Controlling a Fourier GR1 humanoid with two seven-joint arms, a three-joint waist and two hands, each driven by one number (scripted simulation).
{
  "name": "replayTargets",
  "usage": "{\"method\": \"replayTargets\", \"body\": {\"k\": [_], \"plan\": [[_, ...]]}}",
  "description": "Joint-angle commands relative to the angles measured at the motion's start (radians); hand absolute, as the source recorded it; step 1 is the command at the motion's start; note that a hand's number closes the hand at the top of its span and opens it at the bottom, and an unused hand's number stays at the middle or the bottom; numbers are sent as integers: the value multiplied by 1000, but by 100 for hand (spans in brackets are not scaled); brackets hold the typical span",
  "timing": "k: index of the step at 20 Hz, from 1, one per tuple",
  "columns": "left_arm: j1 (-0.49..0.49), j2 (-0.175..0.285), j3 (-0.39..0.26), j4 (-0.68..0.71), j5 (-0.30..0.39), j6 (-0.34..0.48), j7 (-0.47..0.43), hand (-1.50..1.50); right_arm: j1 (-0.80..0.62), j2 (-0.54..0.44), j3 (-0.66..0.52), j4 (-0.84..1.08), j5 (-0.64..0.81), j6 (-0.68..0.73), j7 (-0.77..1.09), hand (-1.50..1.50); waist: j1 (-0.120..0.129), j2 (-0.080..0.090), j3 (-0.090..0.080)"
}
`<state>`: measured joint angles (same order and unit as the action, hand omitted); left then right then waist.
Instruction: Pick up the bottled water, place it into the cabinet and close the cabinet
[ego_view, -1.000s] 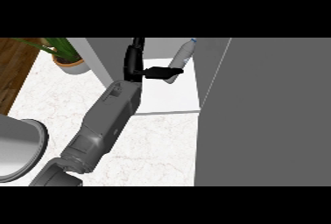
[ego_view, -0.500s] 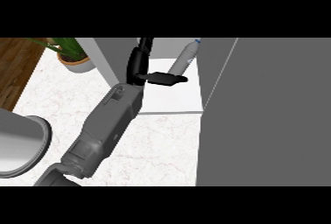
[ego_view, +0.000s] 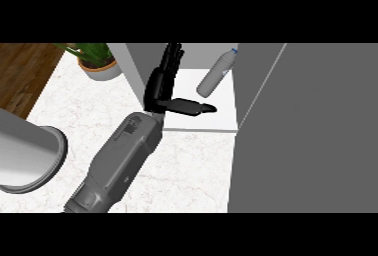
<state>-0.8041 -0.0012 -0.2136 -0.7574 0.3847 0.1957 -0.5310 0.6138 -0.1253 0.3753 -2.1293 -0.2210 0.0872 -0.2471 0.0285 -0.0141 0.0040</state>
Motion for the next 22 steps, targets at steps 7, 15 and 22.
{"method": "replayTargets", "body": {"k": [7, 15, 22], "plan": [[430, 52, -129, -598, 27, 85, 156, -150, 28, 0, 67, -76, 38, -38, 64, -150, 21, -6, -4], [802, 178, -272, -1108, 20, 100, 284, -150, 7, -88, 93, -57, 119, 37, 36, -150, 2, 2, -4], [1083, 305, -261, -1386, 14, 93, 228, -150, -24, -157, 244, -119, 239, 90, 139, 150, 5, 5, -5]]}}
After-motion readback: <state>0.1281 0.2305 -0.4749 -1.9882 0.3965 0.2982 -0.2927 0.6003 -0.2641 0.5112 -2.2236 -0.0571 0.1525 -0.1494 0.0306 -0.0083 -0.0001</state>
